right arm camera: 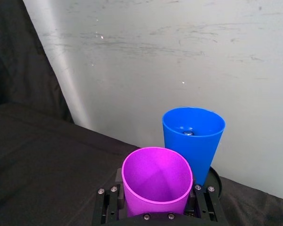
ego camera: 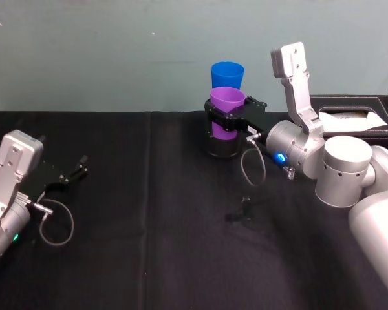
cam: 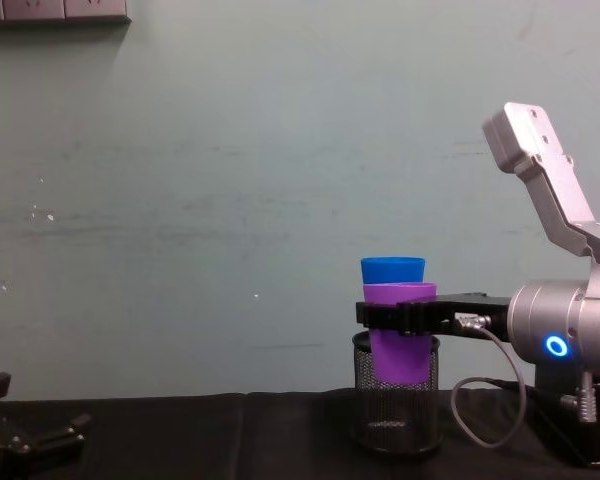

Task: Pick up one cup with a gripper and tap it against the other cup.

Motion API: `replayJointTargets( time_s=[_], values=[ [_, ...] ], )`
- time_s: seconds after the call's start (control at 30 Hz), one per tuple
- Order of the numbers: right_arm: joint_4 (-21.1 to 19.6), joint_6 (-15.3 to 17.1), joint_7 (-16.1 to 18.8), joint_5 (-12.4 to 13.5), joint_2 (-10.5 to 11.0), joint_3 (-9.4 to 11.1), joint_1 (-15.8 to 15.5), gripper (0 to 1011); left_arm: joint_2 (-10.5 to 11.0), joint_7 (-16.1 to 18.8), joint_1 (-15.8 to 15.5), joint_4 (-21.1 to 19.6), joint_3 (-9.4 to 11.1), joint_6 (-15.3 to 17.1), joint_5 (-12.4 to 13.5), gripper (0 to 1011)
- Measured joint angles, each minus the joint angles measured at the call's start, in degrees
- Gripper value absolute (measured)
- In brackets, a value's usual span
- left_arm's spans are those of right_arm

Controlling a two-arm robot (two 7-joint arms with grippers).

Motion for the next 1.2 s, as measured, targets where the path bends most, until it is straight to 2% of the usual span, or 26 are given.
replayJointTargets(
  time_s=[1.2],
  values=[
    [0.0, 0.0, 0.0, 0.0, 0.0, 0.0, 0.0, 723, 0.0, 0.0, 0.0, 0.0, 0.0, 0.0, 0.0, 1000]
  ],
)
